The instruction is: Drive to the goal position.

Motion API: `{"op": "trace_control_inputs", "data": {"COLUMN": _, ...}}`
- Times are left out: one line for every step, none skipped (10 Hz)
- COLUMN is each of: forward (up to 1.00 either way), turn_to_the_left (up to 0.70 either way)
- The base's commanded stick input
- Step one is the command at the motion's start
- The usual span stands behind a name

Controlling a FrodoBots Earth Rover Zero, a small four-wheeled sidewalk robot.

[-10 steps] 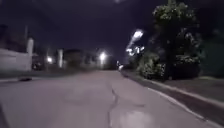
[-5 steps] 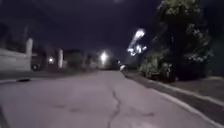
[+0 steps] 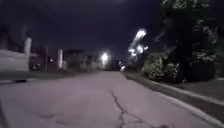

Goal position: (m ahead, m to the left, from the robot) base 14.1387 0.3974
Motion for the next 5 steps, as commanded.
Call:
{"op": "trace_control_inputs", "data": {"forward": 0.70, "turn_to_the_left": 0.00}}
{"op": "trace_control_inputs", "data": {"forward": 0.70, "turn_to_the_left": 0.00}}
{"op": "trace_control_inputs", "data": {"forward": 0.70, "turn_to_the_left": 0.00}}
{"op": "trace_control_inputs", "data": {"forward": 0.70, "turn_to_the_left": 0.00}}
{"op": "trace_control_inputs", "data": {"forward": 0.70, "turn_to_the_left": 0.00}}
